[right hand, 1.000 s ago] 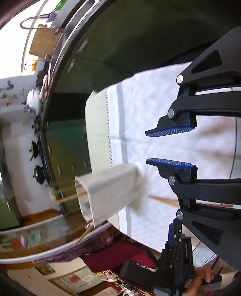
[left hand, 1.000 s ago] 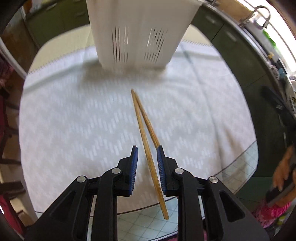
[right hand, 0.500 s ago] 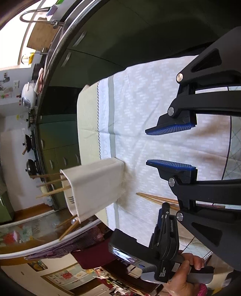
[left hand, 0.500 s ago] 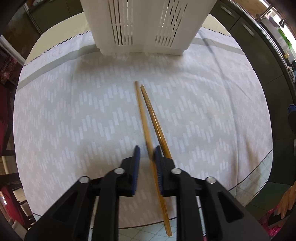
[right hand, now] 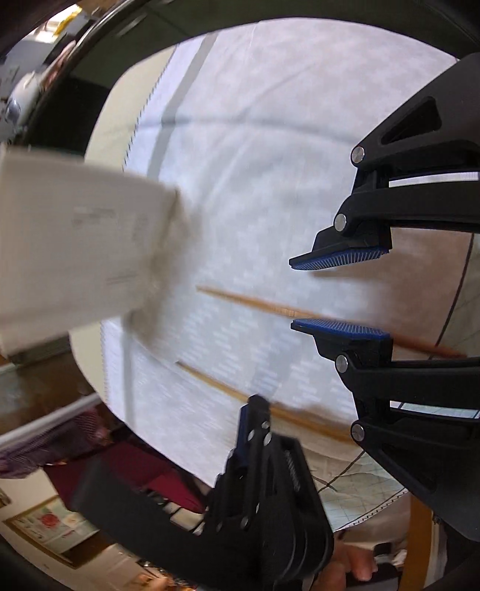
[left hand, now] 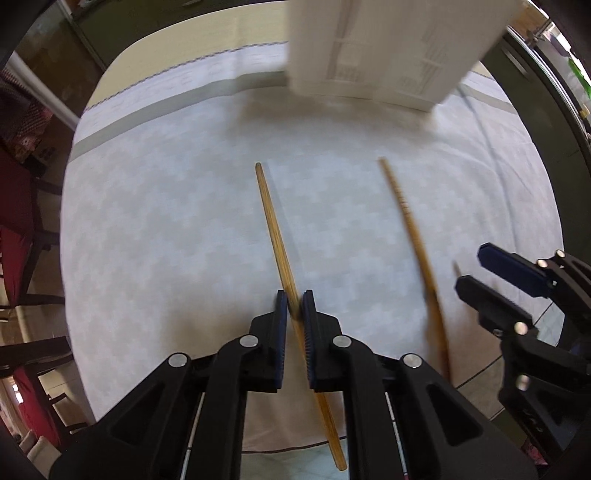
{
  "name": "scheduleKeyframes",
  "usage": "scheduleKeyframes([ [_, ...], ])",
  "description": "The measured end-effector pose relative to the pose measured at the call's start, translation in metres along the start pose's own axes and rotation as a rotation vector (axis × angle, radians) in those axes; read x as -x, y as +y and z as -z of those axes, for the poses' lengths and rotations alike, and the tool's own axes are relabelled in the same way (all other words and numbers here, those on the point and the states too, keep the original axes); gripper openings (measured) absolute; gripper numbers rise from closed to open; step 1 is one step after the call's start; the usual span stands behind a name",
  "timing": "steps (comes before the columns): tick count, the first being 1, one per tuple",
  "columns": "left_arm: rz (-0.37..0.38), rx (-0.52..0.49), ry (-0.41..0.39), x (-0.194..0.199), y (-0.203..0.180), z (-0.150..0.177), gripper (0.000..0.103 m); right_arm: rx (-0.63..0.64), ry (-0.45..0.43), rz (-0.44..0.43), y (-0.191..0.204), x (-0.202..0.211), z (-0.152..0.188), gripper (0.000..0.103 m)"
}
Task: Organize utensils
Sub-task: 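Lower both open tools to the last two chopsticks on the cloth, then close the left tool on one chopstick while the right tool grasps the other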
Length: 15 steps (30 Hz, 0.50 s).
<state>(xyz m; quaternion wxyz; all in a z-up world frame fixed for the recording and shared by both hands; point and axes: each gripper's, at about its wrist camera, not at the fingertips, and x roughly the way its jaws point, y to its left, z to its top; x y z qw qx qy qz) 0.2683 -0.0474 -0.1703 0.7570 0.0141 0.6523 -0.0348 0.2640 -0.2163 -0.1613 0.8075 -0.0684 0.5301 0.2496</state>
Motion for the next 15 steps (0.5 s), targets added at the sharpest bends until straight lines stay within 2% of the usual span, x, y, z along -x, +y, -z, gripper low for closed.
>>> scheduleKeyframes([
  [8,-0.008,-0.016,-0.009,-0.003,0.014,0.005,0.009,0.022,0.072,0.076,0.017,-0.03,-0.017,0.028],
  [15,-0.006,0.001,0.0,-0.004,0.007,0.005,0.009,0.043,0.071,0.124,0.027,-0.037,-0.026,0.028],
])
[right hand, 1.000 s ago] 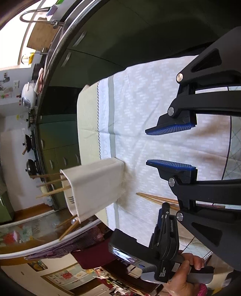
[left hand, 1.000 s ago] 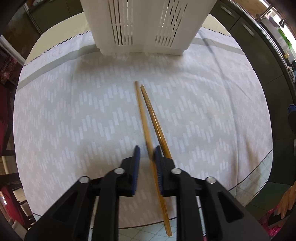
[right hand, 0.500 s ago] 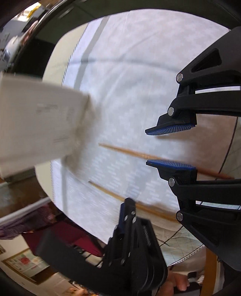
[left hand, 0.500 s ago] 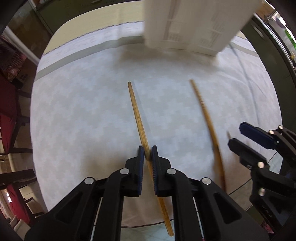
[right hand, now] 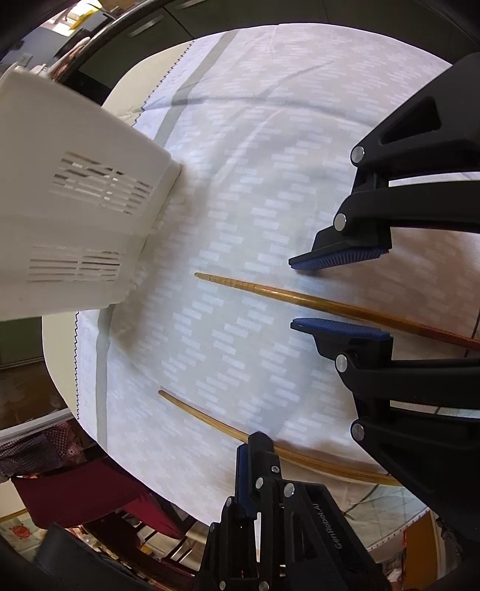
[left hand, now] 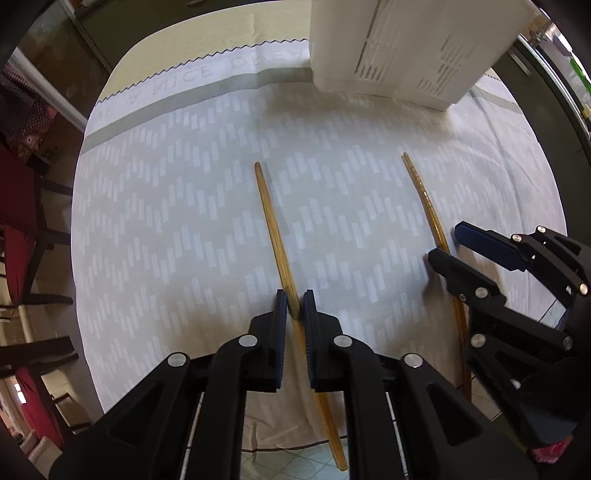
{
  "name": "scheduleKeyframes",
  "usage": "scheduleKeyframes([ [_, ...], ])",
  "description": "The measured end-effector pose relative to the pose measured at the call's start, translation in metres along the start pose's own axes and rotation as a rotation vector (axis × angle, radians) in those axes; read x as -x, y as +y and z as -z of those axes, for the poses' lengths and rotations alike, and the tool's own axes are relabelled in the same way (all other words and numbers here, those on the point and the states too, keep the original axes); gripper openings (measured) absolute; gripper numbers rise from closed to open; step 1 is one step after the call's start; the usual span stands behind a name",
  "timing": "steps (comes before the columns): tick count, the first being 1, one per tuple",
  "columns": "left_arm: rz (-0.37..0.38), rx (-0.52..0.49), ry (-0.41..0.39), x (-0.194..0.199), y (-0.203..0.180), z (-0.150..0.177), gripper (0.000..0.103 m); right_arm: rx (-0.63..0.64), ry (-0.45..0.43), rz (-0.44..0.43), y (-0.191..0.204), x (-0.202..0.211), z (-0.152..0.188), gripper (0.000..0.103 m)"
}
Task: Organize utensils
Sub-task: 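Close the left tool on one chopstick while the right tool grasps the other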
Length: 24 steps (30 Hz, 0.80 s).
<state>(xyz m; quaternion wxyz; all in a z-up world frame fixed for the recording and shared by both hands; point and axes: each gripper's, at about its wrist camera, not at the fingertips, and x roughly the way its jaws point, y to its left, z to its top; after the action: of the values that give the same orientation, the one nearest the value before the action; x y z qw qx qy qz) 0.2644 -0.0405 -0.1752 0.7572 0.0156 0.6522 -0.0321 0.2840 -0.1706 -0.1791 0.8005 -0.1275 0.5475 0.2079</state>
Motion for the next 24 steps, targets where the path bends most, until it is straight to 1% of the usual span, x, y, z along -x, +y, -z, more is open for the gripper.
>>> scheduleKeyframes([
  [3,0.006,0.021,0.008,-0.002,-0.001,0.004,0.009,0.005,0.004,-0.005,0.002,-0.003,-0.006,0.026],
  [4,0.006,0.029,0.009,-0.002,0.0,0.003,0.01,0.005,0.004,0.001,0.001,-0.003,-0.007,0.02],
  [6,0.002,0.039,0.01,-0.002,0.002,0.001,0.011,0.009,0.002,-0.002,0.0,-0.003,-0.008,0.017],
  [9,-0.007,0.06,0.003,0.003,0.015,0.0,0.018,0.01,0.001,-0.003,-0.002,-0.003,-0.008,0.011],
  [11,-0.006,0.061,0.002,0.0,0.02,-0.005,0.022,0.009,-0.002,-0.004,-0.005,-0.002,-0.006,0.009],
  [16,-0.016,0.051,-0.002,-0.001,0.012,-0.017,0.023,-0.007,-0.01,-0.017,-0.009,0.0,-0.004,0.007],
  [19,-0.008,0.034,-0.004,0.002,0.002,-0.019,0.007,-0.026,-0.015,-0.031,-0.016,0.002,-0.002,0.007],
  [22,0.011,0.044,0.0,0.005,0.0,-0.022,0.007,-0.051,-0.029,-0.045,-0.026,0.007,0.0,0.007],
  [24,0.016,0.043,-0.017,0.01,0.0,-0.022,0.007,-0.077,-0.055,-0.07,-0.035,0.014,0.002,0.007],
])
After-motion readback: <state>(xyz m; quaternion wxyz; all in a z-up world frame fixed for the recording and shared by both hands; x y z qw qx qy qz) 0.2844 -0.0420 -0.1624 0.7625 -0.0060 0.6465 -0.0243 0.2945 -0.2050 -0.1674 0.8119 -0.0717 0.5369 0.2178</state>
